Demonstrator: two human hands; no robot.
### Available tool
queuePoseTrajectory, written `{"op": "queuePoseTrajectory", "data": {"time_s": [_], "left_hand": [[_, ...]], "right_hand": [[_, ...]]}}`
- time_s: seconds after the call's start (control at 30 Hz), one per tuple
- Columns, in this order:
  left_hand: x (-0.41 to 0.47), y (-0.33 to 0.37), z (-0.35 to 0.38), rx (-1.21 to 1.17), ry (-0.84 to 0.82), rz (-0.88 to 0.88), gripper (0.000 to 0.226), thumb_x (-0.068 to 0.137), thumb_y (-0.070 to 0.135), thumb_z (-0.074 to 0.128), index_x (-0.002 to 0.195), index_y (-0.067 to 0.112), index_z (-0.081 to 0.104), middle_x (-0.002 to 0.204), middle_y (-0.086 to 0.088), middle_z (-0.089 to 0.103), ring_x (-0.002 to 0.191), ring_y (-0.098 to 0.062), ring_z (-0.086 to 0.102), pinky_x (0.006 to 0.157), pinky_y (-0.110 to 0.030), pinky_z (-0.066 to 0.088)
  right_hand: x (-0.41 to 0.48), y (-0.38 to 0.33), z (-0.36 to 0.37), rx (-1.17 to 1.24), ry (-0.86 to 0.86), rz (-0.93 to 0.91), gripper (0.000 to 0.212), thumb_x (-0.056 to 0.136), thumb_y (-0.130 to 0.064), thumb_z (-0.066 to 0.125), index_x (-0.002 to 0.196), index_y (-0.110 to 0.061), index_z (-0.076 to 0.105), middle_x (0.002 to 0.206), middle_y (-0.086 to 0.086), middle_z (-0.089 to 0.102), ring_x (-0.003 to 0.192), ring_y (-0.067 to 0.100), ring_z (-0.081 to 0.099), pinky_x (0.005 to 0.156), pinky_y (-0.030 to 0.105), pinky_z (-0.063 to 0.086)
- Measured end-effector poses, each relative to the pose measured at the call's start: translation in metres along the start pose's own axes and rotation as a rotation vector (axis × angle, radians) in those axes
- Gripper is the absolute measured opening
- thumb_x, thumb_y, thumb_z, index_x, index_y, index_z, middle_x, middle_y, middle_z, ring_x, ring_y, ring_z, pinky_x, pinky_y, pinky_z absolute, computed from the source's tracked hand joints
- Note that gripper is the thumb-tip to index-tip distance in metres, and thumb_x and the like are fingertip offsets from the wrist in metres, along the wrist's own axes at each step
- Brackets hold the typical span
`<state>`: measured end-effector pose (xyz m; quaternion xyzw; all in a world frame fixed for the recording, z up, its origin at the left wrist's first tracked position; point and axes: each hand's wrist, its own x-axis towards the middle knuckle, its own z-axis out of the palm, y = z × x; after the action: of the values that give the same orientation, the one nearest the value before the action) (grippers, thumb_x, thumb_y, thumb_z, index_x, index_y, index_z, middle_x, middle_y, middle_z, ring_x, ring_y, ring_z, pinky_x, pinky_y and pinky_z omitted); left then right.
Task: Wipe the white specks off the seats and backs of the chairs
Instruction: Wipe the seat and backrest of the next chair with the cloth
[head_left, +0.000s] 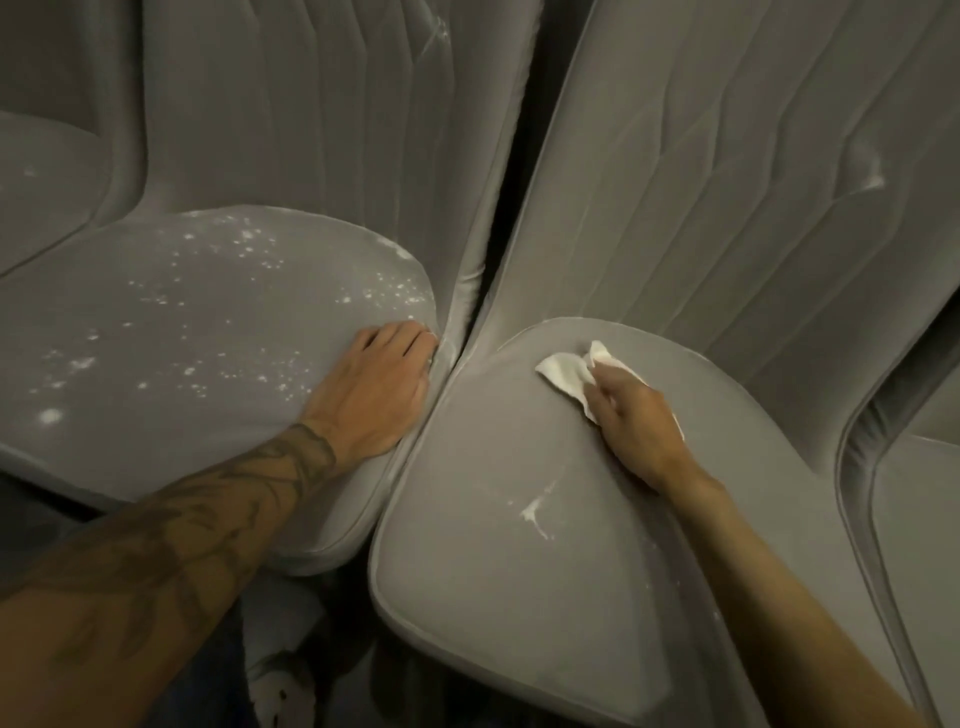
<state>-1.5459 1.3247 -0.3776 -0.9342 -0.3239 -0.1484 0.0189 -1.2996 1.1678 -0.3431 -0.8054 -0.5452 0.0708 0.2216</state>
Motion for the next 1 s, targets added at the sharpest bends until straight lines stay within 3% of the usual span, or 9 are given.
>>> {"op": "queuePoseTrajectory", "data": {"time_s": [0.17, 0.27, 0.37, 0.47, 0.57, 0.7, 0.8, 0.9, 1.0], "left_hand": [[0.000, -0.003, 0.005, 0.002, 0.018, 0.006, 0.034, 0.097, 0.022, 0.031, 0.118, 0.016, 0.057, 0.115, -0.003, 0.057, 0.105, -0.024, 0.055, 0.093, -0.041, 0.044], [0.002, -0.004, 0.006, 0.014, 0.025, 0.015, 0.033, 0.097, 0.023, 0.032, 0.118, 0.016, 0.056, 0.115, -0.003, 0.056, 0.104, -0.025, 0.055, 0.091, -0.041, 0.044], [0.002, -0.002, 0.006, 0.016, 0.025, 0.011, 0.029, 0.097, 0.021, 0.033, 0.116, 0.016, 0.056, 0.113, -0.003, 0.056, 0.103, -0.025, 0.054, 0.091, -0.041, 0.044], [0.001, -0.002, 0.007, 0.030, 0.031, 0.007, 0.029, 0.098, 0.020, 0.033, 0.116, 0.016, 0.056, 0.113, -0.004, 0.056, 0.104, -0.025, 0.055, 0.092, -0.041, 0.043], [0.000, -0.002, 0.006, 0.014, 0.034, 0.008, 0.030, 0.098, 0.020, 0.033, 0.115, 0.016, 0.057, 0.112, -0.004, 0.056, 0.102, -0.025, 0.055, 0.091, -0.041, 0.044], [0.001, -0.001, 0.003, -0.001, 0.019, 0.006, 0.033, 0.098, 0.021, 0.031, 0.117, 0.016, 0.057, 0.113, -0.003, 0.057, 0.102, -0.025, 0.055, 0.092, -0.042, 0.044], [0.001, -0.001, 0.002, -0.008, 0.018, 0.001, 0.032, 0.099, 0.020, 0.031, 0.115, 0.015, 0.058, 0.112, -0.004, 0.057, 0.102, -0.026, 0.055, 0.093, -0.042, 0.044], [0.000, -0.001, 0.003, -0.003, 0.023, 0.002, 0.032, 0.099, 0.020, 0.032, 0.116, 0.015, 0.058, 0.114, -0.004, 0.057, 0.104, -0.026, 0.055, 0.094, -0.042, 0.043], [-0.001, -0.002, 0.005, -0.002, 0.023, 0.009, 0.032, 0.099, 0.020, 0.030, 0.117, 0.016, 0.057, 0.113, -0.003, 0.056, 0.103, -0.025, 0.054, 0.093, -0.041, 0.043]], "right_hand": [[-0.040, -0.057, 0.032, 0.095, -0.115, -0.214, 0.033, 0.103, -0.021, 0.052, 0.135, -0.017, 0.061, 0.145, 0.002, 0.055, 0.138, 0.017, 0.045, 0.113, 0.013, 0.020], [-0.055, -0.042, 0.023, 0.057, -0.206, -0.427, 0.037, 0.103, -0.027, 0.051, 0.140, -0.022, 0.057, 0.150, -0.003, 0.050, 0.140, 0.009, 0.042, 0.119, 0.017, 0.021], [-0.027, -0.003, 0.001, 0.019, -0.048, -0.186, 0.041, 0.102, -0.024, 0.054, 0.143, -0.018, 0.054, 0.154, -0.003, 0.043, 0.145, 0.014, 0.038, 0.122, 0.035, 0.028], [-0.013, -0.007, 0.002, -0.004, 0.043, -0.001, 0.037, 0.103, -0.021, 0.053, 0.138, -0.012, 0.058, 0.151, 0.005, 0.049, 0.141, 0.022, 0.043, 0.119, 0.021, 0.020], [-0.038, -0.046, 0.023, 0.055, 0.008, -0.138, 0.033, 0.100, -0.015, 0.058, 0.133, -0.010, 0.063, 0.142, 0.009, 0.057, 0.133, 0.022, 0.049, 0.112, 0.001, 0.009], [-0.069, -0.042, 0.020, 0.046, -0.212, -0.413, 0.038, 0.103, -0.028, 0.052, 0.140, -0.022, 0.058, 0.150, -0.002, 0.050, 0.141, 0.010, 0.041, 0.121, 0.019, 0.021], [-0.038, -0.003, -0.002, 0.014, -0.063, -0.192, 0.039, 0.101, -0.022, 0.056, 0.140, -0.015, 0.057, 0.153, 0.000, 0.046, 0.144, 0.017, 0.040, 0.120, 0.037, 0.030], [-0.019, -0.004, -0.007, -0.035, 0.004, 0.008, 0.037, 0.103, -0.023, 0.051, 0.137, -0.013, 0.059, 0.150, 0.002, 0.049, 0.142, 0.021, 0.041, 0.119, 0.028, 0.026], [-0.044, -0.041, 0.016, 0.064, -0.012, -0.088, 0.036, 0.102, -0.024, 0.055, 0.136, -0.018, 0.061, 0.150, -0.002, 0.049, 0.142, 0.015, 0.040, 0.121, 0.023, 0.021]]}}
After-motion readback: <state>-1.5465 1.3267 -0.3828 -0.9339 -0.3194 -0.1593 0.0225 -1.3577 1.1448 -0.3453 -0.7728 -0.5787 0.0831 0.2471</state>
